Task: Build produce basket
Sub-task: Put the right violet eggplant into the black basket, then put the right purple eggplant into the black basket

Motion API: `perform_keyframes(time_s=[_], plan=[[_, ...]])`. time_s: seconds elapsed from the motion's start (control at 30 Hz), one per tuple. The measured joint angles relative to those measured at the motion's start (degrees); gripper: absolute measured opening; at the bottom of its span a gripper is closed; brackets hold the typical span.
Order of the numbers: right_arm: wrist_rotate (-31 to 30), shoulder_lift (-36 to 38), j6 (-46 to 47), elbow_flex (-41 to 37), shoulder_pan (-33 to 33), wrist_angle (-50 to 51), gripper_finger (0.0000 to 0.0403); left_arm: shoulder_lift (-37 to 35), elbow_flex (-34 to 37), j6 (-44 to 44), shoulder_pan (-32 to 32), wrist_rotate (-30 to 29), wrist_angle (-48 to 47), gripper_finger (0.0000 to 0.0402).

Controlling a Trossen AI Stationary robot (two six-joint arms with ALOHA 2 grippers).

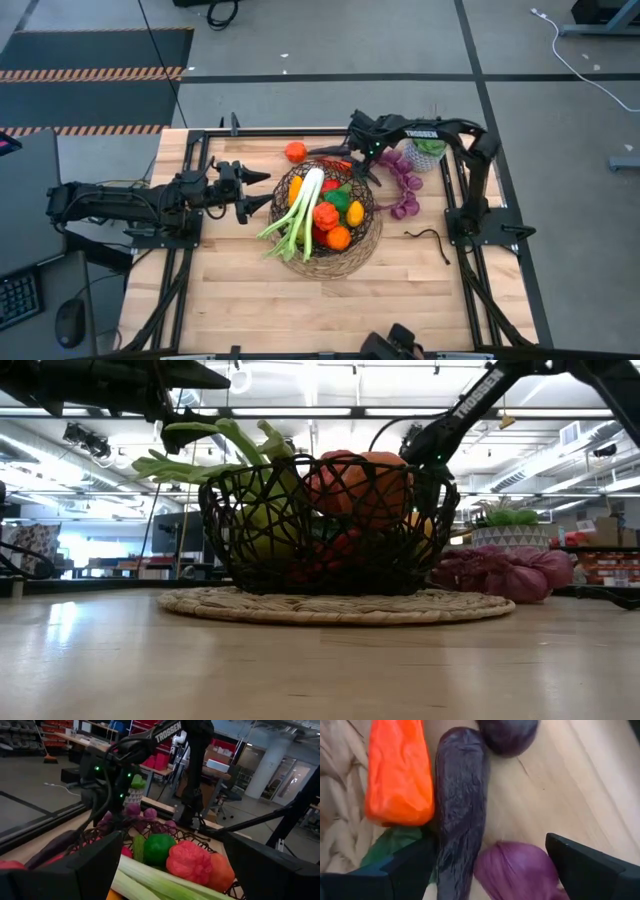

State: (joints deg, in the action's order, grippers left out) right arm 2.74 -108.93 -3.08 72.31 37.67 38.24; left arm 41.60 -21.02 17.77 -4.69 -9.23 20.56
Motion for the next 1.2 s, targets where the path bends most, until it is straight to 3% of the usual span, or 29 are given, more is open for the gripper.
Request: perform_keyframes(time_s=[0.23, 0.57, 0.9, 1.07, 1.2], plan=[[-3.45, -1.64, -1.59, 0.1, 0.0, -0.98, 0.0341, 0.0, 0.0, 0.08, 0.07, 0.0, -0.02, 0.0355], [-6.32, 0.34, -1.59, 0.5, 0.07, -1.98, 0.0225, 0.0, 0.0, 0.1, 0.04, 0.0, -0.06, 0.0355], [-6.29, 10.32, 0.32, 0.68, 0.07, 0.26, 0.013, 0.0, 0.0, 0.1, 0.04, 0.0, -0.04, 0.0355], [-6.09, 16.56, 4.55, 0.75, 0.07, -1.42, 0.01, 0.0, 0.0, 0.51, 0.04, 0.0, -0.02, 0.0355], [-4.75, 17.39, 5.01, 0.79, 0.14, -2.72, 0.0107, 0.0, 0.0, 0.92, 0.04, 0.0, 0.02, 0.0355]])
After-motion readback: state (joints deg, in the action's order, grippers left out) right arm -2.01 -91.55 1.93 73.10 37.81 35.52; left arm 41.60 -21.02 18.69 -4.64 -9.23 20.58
